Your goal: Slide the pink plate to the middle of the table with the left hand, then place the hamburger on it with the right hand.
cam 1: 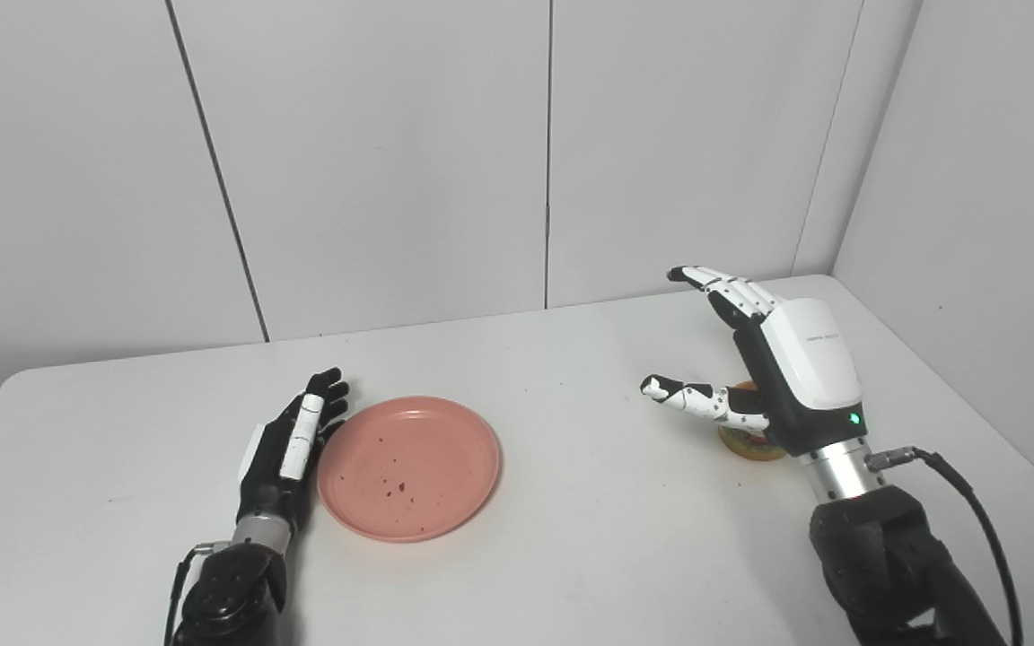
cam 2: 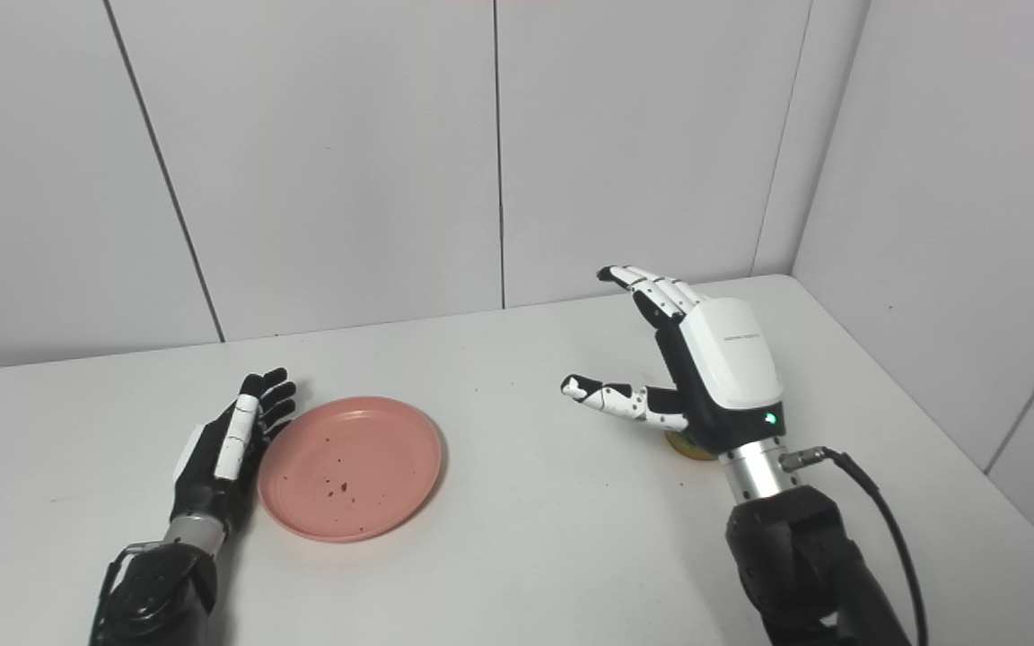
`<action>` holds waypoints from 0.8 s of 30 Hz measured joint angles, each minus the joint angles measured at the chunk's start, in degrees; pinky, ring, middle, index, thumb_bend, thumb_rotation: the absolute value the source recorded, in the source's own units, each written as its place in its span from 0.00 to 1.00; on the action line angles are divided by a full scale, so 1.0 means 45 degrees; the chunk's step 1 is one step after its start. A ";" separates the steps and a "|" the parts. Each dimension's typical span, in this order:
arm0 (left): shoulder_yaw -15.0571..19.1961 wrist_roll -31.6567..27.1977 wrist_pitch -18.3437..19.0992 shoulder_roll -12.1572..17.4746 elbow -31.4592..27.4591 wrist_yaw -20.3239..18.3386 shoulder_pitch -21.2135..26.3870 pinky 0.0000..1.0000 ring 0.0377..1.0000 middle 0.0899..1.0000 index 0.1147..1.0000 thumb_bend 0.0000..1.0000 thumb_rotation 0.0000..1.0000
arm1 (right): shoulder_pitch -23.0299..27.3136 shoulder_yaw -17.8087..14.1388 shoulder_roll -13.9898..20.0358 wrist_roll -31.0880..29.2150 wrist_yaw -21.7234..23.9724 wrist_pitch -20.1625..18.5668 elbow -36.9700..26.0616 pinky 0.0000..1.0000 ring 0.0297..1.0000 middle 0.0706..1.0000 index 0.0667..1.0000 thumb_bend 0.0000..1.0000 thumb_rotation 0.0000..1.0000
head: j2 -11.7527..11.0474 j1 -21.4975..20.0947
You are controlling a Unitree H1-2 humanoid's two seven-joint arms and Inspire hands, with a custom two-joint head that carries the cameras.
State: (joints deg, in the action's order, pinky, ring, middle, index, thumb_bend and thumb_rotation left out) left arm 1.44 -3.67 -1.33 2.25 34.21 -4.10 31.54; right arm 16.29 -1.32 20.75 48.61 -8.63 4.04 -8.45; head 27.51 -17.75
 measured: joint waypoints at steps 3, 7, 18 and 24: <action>0.0000 0.0002 -0.0040 -0.0004 0.0043 0.0002 0.0019 0.98 0.89 0.85 0.79 0.90 0.89 | 0.0179 -0.0021 0.0077 0.0700 0.0001 -0.0493 0.0524 0.68 0.78 0.77 0.74 0.70 0.95 | -0.0019 0.0039; -0.0002 0.0003 -0.0039 -0.0011 0.0038 0.0009 0.0026 0.95 0.89 0.85 0.79 0.89 0.89 | 0.0522 0.0041 0.0515 0.1236 0.0156 -0.1074 0.1440 0.72 0.79 0.78 0.74 0.72 0.94 | -0.0039 0.0137; -0.0002 0.0003 0.0040 -0.0032 -0.0101 0.0034 0.0025 0.97 0.88 0.85 0.78 0.89 0.89 | 0.1130 0.0573 0.0935 0.0876 -0.0398 -0.1302 0.4597 0.67 0.76 0.76 0.72 0.72 0.91 | 0.0078 0.0235; 0.0001 0.0004 0.0078 -0.0042 -0.0175 0.0034 -0.0008 0.97 0.88 0.86 0.78 0.89 0.90 | 0.1552 0.0830 0.1310 0.0456 -0.0744 -0.1302 0.5886 0.62 0.74 0.76 0.73 0.71 0.94 | 0.0117 0.0235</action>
State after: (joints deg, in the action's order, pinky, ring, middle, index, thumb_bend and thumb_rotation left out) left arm 1.44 -3.65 -0.98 2.06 33.43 -3.95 31.51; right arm 23.27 2.42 26.65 50.66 -11.97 -1.82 18.04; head 28.04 -16.70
